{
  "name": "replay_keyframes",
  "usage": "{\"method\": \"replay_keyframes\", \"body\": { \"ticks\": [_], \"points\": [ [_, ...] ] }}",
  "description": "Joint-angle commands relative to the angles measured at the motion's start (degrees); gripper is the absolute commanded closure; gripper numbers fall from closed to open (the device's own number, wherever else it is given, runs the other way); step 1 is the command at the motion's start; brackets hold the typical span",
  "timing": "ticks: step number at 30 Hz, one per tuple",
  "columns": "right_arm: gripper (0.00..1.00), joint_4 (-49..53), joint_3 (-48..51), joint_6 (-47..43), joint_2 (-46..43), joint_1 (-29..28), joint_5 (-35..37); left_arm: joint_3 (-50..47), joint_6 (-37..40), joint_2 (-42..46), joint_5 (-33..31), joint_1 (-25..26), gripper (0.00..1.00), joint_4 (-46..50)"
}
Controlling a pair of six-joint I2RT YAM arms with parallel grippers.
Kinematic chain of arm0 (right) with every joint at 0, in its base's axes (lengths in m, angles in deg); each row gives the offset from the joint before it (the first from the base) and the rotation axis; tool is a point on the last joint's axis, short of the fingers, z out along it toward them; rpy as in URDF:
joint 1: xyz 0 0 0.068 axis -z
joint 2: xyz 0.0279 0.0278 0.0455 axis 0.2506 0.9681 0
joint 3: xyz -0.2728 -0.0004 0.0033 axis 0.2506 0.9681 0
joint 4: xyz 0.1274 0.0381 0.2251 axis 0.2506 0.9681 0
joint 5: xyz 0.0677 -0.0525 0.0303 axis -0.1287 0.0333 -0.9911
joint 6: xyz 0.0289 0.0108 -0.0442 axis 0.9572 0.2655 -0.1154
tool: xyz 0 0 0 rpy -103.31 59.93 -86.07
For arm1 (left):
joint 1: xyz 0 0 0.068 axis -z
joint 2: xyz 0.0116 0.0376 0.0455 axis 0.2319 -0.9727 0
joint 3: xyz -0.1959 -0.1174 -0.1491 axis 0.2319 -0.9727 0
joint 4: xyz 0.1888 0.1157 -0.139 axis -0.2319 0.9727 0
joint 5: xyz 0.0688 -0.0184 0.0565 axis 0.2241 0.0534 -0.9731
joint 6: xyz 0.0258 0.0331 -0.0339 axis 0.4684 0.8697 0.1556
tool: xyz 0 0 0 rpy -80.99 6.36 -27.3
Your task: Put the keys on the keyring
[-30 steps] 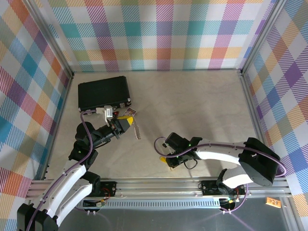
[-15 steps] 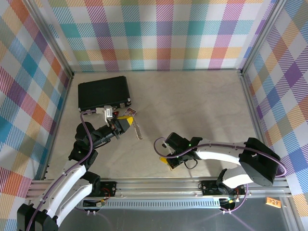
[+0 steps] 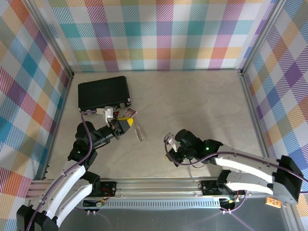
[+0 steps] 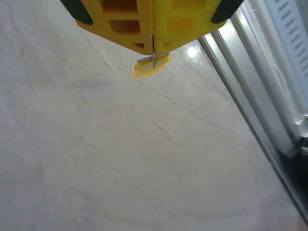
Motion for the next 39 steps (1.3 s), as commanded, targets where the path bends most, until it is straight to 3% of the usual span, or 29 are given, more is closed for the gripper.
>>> {"method": "replay_keyframes", "body": {
  "ticks": [1, 4, 11, 19, 23, 29, 39],
  "points": [
    [1.0, -2.2, -0.3, -5.8, -3.1, -0.3, -0.3, 4.0, 2.9, 1.6, 0.1, -0.8, 1.0, 3.3],
    [1.0, -1.2, -2.8, -9.2, -3.5, -0.3, -2.0, 5.4, 4.3, 2.7, -0.2, -0.8, 1.0, 7.0],
    [1.0, -1.1, -8.2, -15.8, -7.2, -0.3, -8.6, 11.7, 6.3, 1.0, 7.2, 0.7, 1.0, 14.8],
    [1.0, 6.7, -16.2, -19.2, -6.1, -0.3, -10.5, 21.8, 21.0, 1.8, 10.3, 3.1, 1.0, 37.5],
    [1.0, 8.2, -18.1, -18.9, -5.5, -0.2, -10.4, 24.2, 26.4, 1.3, 12.0, 5.0, 1.0, 40.7],
    [1.0, 11.8, -22.1, -18.3, -2.5, -0.3, -7.8, 25.7, 35.7, 0.0, 6.9, 8.4, 1.0, 46.0],
    [1.0, 9.5, -23.0, -18.5, -1.6, -1.1, -9.6, 25.6, 42.5, 0.3, 7.2, 13.2, 1.0, 46.8]
  ]
}}
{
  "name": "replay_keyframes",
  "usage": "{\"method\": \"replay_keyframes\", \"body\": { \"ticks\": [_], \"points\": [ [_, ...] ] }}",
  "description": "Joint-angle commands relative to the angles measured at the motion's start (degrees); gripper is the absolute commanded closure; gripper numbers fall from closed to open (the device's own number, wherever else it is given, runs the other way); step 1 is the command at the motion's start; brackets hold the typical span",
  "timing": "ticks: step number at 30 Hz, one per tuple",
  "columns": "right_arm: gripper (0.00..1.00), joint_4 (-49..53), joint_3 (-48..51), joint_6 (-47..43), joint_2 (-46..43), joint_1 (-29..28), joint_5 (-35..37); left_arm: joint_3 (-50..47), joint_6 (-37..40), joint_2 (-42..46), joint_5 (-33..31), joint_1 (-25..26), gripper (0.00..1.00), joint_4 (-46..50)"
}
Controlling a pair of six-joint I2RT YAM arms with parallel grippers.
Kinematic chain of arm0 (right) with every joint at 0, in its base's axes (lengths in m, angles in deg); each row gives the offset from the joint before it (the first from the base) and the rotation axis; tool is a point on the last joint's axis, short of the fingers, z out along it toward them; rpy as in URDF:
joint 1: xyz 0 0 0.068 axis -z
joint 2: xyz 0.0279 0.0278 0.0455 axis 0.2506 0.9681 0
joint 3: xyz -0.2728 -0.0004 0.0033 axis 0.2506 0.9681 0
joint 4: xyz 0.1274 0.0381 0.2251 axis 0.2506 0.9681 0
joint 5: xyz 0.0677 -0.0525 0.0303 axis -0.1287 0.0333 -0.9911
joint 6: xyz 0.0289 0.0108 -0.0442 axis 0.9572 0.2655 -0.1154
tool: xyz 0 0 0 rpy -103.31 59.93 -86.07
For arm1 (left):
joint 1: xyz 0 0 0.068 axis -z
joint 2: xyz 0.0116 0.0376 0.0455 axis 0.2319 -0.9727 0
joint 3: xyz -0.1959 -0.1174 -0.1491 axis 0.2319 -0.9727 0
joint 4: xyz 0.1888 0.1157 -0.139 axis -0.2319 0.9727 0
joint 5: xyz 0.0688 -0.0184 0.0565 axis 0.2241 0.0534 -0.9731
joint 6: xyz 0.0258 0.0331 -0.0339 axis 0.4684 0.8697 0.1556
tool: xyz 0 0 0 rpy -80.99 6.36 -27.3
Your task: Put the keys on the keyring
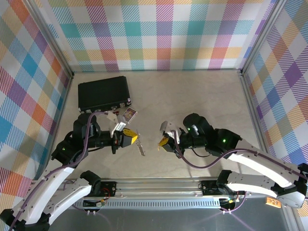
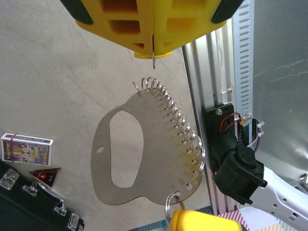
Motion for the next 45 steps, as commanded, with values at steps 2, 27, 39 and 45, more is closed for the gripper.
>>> {"method": "replay_keyframes", "body": {
  "ticks": [2, 27, 39, 45],
  "points": [
    [1.0, -2.4, -0.7, -1.8, 0.1, -1.2, -1.4, 1.9, 3.9, 0.6, 1.1, 1.1, 1.0, 0.6],
    [1.0, -8.8, -5.0, -2.2, 7.3, -3.2, -5.1, 0.3, 2.8, 0.1, 3.6, 2.2, 1.0, -1.6],
    [1.0, -9.8, -6.4, -1.6, 8.3, -4.3, -5.4, -0.1, 2.1, 0.1, 4.5, 2.2, 1.0, -2.6],
    [1.0, -9.4, -7.7, -1.0, 9.6, -4.4, -4.8, -0.3, 1.9, 0.6, 4.7, 2.2, 1.0, -2.9]
  ]
}}
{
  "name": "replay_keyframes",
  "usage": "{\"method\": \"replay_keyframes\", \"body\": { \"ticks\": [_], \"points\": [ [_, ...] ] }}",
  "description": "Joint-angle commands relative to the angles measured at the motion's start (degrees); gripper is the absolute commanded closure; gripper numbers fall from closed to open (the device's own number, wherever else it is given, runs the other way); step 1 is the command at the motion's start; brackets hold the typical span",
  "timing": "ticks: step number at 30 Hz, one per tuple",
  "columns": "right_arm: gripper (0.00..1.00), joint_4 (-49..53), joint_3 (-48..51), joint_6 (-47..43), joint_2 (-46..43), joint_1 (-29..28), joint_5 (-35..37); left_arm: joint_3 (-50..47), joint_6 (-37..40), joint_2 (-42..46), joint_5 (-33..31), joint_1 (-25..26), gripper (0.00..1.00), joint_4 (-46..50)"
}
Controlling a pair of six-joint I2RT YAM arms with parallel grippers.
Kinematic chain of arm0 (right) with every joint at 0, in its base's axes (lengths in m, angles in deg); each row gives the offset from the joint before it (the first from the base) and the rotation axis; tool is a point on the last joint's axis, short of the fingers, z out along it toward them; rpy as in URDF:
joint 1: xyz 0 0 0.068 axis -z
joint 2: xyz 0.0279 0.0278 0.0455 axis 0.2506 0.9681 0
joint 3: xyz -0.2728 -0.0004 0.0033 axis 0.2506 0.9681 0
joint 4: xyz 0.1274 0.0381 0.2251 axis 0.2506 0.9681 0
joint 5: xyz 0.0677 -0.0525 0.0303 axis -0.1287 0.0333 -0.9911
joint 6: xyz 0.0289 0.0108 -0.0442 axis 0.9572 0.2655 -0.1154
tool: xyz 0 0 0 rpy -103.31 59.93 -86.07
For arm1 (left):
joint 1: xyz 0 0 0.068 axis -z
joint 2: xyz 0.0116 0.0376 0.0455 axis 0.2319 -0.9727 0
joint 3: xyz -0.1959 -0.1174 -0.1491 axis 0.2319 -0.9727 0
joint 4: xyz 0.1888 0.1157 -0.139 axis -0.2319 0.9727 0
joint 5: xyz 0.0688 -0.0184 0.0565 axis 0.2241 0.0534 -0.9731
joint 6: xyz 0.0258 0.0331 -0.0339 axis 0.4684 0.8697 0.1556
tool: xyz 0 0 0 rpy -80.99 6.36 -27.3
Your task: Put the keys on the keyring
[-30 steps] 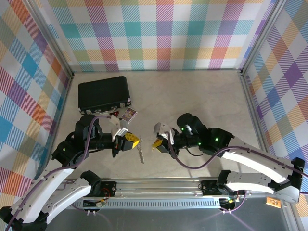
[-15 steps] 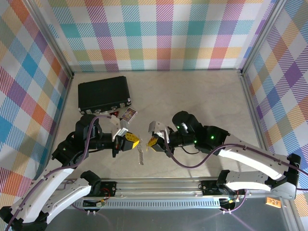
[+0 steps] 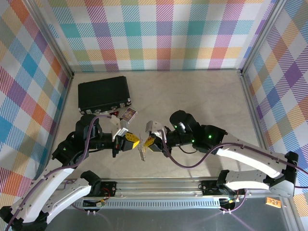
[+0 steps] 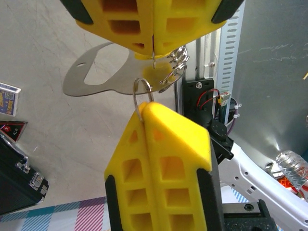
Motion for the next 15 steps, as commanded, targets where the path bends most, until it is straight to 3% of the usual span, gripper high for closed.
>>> {"method": "replay_keyframes", "body": {
  "ticks": [1, 15],
  "points": [
    [1.0, -1.1, -2.5, 0.6, 0.2, -0.5, -0.5, -0.3, -0.3, 0.7, 2.2, 0.5, 1.0, -3.4],
    [1.0, -0.5, -2.6, 1.2, -0.2, -0.5, 1.5, -0.4, -0.4, 0.9, 2.3, 0.5, 1.0, -3.8]
  ]
}}
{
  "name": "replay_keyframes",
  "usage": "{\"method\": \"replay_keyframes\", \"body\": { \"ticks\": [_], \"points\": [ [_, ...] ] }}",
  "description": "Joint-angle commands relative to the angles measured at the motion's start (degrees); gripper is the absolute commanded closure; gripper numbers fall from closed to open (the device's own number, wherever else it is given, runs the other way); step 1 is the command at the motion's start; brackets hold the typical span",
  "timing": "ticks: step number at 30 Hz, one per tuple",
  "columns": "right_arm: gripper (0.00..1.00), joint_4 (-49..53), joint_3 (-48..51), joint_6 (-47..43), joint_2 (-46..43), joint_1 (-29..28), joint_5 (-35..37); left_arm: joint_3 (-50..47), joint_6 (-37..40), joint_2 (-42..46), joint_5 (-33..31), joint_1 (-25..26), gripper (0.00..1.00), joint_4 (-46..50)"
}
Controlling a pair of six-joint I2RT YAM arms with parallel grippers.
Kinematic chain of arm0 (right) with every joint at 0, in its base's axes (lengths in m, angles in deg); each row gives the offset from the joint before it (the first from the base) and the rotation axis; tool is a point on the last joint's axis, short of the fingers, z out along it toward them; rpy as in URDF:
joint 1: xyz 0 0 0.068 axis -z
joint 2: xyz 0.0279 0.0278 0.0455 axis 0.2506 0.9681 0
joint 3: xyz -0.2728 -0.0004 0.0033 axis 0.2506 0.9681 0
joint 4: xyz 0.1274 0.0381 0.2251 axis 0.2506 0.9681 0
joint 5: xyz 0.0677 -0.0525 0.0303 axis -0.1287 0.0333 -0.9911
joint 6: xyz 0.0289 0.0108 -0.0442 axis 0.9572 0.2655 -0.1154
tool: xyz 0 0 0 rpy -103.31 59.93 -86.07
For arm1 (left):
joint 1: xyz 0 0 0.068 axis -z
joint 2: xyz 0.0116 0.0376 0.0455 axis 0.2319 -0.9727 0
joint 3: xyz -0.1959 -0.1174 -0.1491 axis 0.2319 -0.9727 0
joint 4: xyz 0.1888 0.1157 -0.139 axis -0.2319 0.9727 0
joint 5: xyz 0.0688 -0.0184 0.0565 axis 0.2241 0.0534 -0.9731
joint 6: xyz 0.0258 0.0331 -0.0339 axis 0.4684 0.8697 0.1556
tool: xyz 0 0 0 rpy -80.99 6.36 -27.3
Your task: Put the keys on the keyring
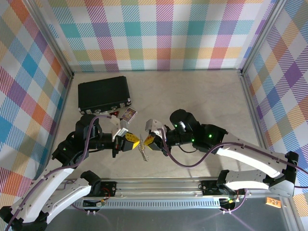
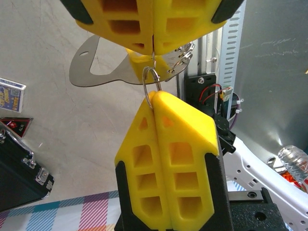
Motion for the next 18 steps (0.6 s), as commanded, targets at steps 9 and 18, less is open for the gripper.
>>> {"method": "replay_keyframes", "body": {
  "ticks": [9, 18],
  "points": [
    [1.0, -0.9, -1.1, 1.4, -1.6, -0.5, 0.9, -0.4, -0.3, 0.9, 1.6, 0.5, 1.0, -3.1],
    [1.0, -1.2, -1.4, 1.4, -1.7, -0.5, -0.4, -0.4, -0.3, 0.9, 1.4, 0.5, 1.0, -3.1]
  ]
}}
